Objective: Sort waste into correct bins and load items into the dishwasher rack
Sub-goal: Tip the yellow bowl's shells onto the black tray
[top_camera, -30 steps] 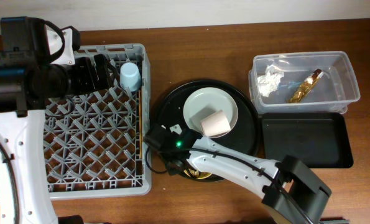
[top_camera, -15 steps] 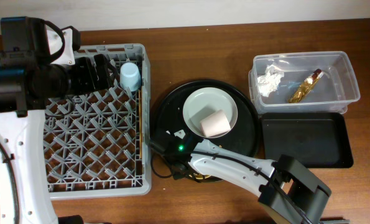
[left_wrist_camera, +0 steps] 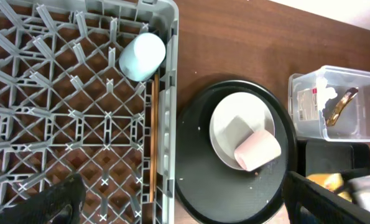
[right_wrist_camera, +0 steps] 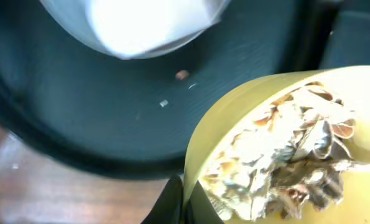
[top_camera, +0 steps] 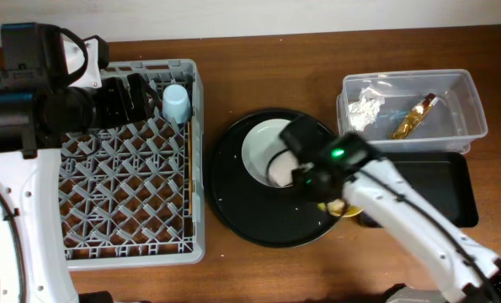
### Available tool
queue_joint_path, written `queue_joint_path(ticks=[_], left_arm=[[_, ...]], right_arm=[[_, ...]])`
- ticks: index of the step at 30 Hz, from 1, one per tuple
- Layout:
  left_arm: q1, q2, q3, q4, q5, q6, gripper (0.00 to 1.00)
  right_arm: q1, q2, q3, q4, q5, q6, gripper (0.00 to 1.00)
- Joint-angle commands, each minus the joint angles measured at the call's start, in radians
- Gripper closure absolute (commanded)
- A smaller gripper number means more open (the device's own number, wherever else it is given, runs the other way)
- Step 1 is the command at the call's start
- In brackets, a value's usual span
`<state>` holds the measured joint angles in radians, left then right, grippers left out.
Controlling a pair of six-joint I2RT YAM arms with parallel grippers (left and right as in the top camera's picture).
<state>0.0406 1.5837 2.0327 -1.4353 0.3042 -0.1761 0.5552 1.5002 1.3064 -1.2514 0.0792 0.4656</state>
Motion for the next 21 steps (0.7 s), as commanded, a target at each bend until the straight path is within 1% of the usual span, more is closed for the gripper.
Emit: queue_joint_path(ticks=[1,2,3,4,5,6,7,8,10,13,14,16,18,19,21], left_arm=[[0.002,-0.008,0.006,0.001,0.011,0.002,0.01],[0.002,-0.008,0.006,0.001,0.011,0.002,0.01],[0.002,-0.008,0.006,0.001,0.011,0.002,0.01],[0.002,-0.008,0.006,0.001,0.011,0.002,0.01],[0.002,-0.008,0.006,0.001,0.011,0.002,0.01],[0.002,-0.008,0.006,0.001,0.011,0.002,0.01],[0.002,-0.008,0.006,0.001,0.011,0.002,0.01],[0.002,-0.008,0.006,0.001,0.011,0.002,0.01],[0.002,-0.008,0.006,0.001,0.011,0.002,0.01],[0.002,-0.008,0.006,0.001,0.011,0.002,0.01],[0.002,-0.008,0.006,0.001,0.011,0.002,0.01],[0.002,-0.008,0.006,0.001,0.011,0.002,0.01],[0.002,-0.008,0.006,0.001,0.011,0.002,0.01],[0.002,-0.008,0.006,0.001,0.011,0.002,0.01],[0.002,-0.008,0.006,0.001,0.011,0.002,0.01]], right_arm=[[-0.361,-0.061,0.018,0.0,-0.244,-0.276,0.96],[-0.511,-0.06,0.018,0.011,-0.376,-0.383,0.96],[-0.69,-0.054,0.018,0.029,-0.54,-0.494,0.96],[-0.798,-0.047,0.018,0.037,-0.633,-0.549,0.96],[-0.936,-0.032,0.017,0.04,-0.765,-0.634,0.96],[-1.047,-0.008,0.013,0.04,-0.871,-0.679,0.96],[-1.083,0.005,0.006,0.04,-0.907,-0.697,0.96],[-1.131,0.034,-0.014,0.041,-0.991,-0.752,0.96],[-1.186,0.081,-0.08,0.076,-1.115,-0.784,0.96],[-1.288,0.147,-0.242,0.218,-1.321,-0.784,0.96],[-1.309,0.155,-0.277,0.255,-1.356,-0.784,0.96],[-1.37,0.191,-0.387,0.402,-1.43,-0.784,0.96],[-1.386,0.242,-0.465,0.547,-1.558,-0.784,0.96],[-1.388,0.262,-0.473,0.565,-1.632,-0.784,0.96],[-1.389,0.27,-0.47,0.568,-1.632,-0.711,0.96]])
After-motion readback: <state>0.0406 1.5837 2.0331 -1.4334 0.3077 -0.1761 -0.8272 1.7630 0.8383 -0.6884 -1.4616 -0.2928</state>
